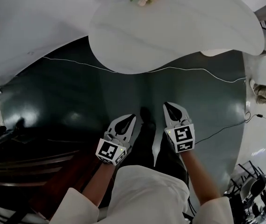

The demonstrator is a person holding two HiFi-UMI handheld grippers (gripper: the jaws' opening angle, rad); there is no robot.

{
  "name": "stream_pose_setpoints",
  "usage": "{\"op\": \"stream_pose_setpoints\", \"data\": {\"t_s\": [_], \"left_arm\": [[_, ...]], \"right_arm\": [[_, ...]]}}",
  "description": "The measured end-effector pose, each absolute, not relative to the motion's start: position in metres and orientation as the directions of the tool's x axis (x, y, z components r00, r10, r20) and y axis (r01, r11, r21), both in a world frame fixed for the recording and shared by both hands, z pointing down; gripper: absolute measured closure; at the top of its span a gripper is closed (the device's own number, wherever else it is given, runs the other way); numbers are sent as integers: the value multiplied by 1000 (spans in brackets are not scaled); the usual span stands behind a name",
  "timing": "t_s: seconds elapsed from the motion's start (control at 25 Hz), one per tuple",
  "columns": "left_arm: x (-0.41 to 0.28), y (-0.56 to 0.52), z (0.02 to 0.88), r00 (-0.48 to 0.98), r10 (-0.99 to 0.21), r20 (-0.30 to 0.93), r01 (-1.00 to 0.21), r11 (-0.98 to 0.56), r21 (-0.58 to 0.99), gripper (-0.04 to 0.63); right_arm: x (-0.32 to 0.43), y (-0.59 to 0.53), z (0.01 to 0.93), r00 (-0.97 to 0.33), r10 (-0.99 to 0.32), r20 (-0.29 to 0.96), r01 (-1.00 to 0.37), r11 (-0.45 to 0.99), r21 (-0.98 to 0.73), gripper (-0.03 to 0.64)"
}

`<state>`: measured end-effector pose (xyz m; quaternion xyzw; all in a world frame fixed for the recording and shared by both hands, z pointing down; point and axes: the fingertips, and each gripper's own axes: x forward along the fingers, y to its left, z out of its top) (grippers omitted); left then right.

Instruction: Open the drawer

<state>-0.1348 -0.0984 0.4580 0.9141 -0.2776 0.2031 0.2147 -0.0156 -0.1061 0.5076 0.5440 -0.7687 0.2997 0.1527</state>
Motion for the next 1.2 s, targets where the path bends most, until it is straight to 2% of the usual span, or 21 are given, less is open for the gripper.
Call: {"op": "stream_pose_setpoints", "data": {"t_s": [0.44,0.72,1.2], "left_arm": [[-125,-130,536,772,-383,508,-580,-752,313,591],[-116,-140,571,765,-370,528,-578,-756,308,591],[-117,-158,654,733,-365,574,-602,-741,298,591]], "right_arm": [[-11,-139,592,-320,-780,538,-927,140,-348,606],[-11,-158,635,-307,-808,503,-926,132,-354,606],[-17,-192,705,-268,-843,467,-953,160,-259,606]]}}
